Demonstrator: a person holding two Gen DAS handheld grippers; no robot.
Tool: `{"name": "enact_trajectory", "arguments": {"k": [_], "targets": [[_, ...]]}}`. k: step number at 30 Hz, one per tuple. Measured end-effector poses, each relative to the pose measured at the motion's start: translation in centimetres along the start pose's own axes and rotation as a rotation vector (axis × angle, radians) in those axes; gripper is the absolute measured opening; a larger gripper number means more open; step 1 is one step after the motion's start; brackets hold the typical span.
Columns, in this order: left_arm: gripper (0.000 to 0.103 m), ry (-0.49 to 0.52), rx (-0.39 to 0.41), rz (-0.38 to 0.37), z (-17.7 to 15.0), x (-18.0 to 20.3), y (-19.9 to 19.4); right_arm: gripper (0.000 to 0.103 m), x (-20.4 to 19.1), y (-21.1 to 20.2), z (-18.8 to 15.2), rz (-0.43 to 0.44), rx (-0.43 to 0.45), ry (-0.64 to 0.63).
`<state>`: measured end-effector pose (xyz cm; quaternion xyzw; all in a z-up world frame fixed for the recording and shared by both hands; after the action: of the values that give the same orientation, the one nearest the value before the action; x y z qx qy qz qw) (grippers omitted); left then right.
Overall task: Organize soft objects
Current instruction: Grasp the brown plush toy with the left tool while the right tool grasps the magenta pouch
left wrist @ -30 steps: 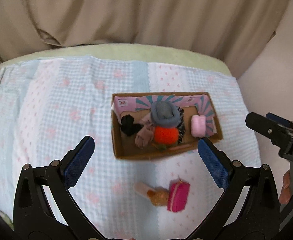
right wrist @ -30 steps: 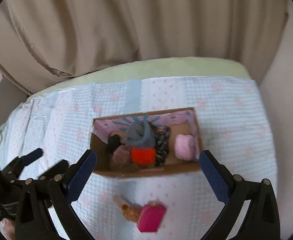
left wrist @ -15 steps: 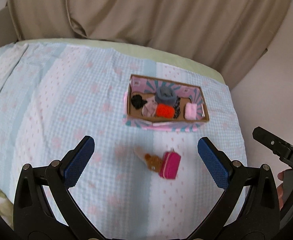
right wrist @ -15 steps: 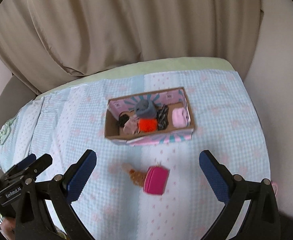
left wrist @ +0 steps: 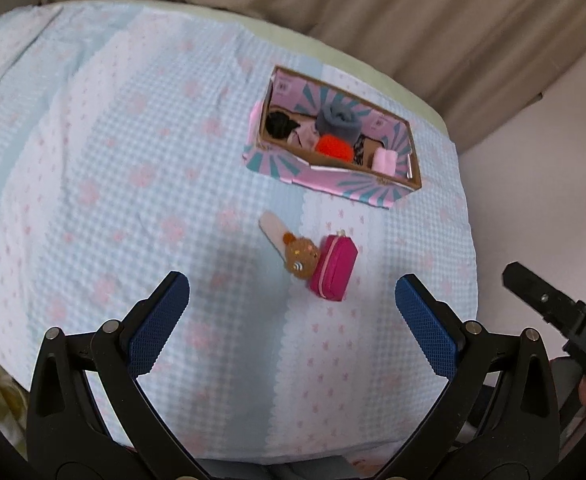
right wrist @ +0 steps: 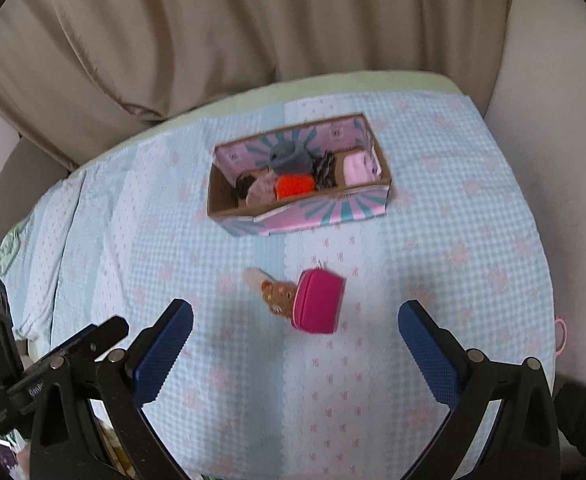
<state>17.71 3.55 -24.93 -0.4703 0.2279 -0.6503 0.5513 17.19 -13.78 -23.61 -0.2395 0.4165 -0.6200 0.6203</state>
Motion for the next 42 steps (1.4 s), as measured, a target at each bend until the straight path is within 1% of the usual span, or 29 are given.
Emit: {"name": "enact_trajectory", "arguments": {"k": [4,8,15,18,19,21,25,28,29,31,32,33,35,38,39,40,42], "targets": [[0.103,-0.013,-0.048,0.003,-1.0,0.2,2.4,0.102,0.4,2.3,-0.5,0.033,-0.056,0.026],[0.102,-0.03,-0.092,-0.001,-1.6,1.0,5.5,0.102,1.0,5.3,-0.1,0.037,-0.113,0.048],[0.101,-0.077,-0.184,0.019,-2.6,1.5,12.4,0.102,2.8,12.1,0.7,-0.006,-0.211,0.116],[0.099,-0.135,-0.205,0.038,-3.1,1.1,15.7,0.101,3.4,15.5,0.3,-0.022,-0.264,0.149],[0.098,-0.151,-0.207,0.048,-3.2,1.0,16.5,0.099,3.5,16.6,0.1,-0.023,-0.281,0.165],[0.088,-0.18,-0.208,0.067,-3.5,0.6,18.4,0.095,3.8,19.3,-0.7,-0.027,-0.327,0.203],[0.086,-0.217,-0.224,0.064,-3.9,0.8,22.0,0.086,4.0,23.4,-1.9,-0.052,-0.395,0.242],[0.085,-0.205,-0.227,0.078,-3.9,1.0,24.0,0.083,4.4,26.3,-2.7,-0.081,-0.449,0.282],[0.084,-0.203,-0.236,0.085,-4.0,1.0,24.8,0.083,4.6,27.0,-3.0,-0.091,-0.467,0.298],[0.081,-0.206,-0.251,0.102,-4.2,0.9,26.0,0.077,4.9,28.4,-3.6,-0.116,-0.504,0.322],[0.078,-0.211,-0.261,0.108,-4.3,0.9,26.6,0.076,5.0,29.1,-3.9,-0.12,-0.527,0.34],[0.077,-0.217,-0.27,0.11,-4.5,0.8,27.1,0.076,5.1,29.6,-4.2,-0.126,-0.545,0.354],[0.075,-0.218,-0.28,0.12,-4.8,0.8,27.8,0.076,5.4,30.4,-4.6,-0.166,-0.566,0.348],[0.069,-0.198,-0.301,0.142,-5.4,1.0,28.9,0.075,5.6,31.1,-5.1,-0.188,-0.592,0.343],[0.068,-0.192,-0.312,0.151,-5.6,1.2,29.3,0.074,5.7,31.2,-5.5,-0.193,-0.603,0.348],[0.068,-0.188,-0.325,0.158,-6.0,1.3,29.7,0.069,5.9,31.4,-5.9,-0.195,-0.615,0.358],[0.056,-0.186,-0.34,0.158,-6.6,1.5,30.2,0.064,6.4,31.6,-6.7,-0.189,-0.631,0.381]]}}
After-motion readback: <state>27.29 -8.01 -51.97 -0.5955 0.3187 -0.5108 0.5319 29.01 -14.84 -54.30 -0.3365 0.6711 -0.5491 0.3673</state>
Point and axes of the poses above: each gripper's, at about its wrist camera, not at the fingertips, and y roughly the way its jaws point, x to its right, z to its top, the point moved 6 cm from there along y, roughly the way its jaws point, and after that the axes turned 8 degrees about x, right-handed, at the moved point
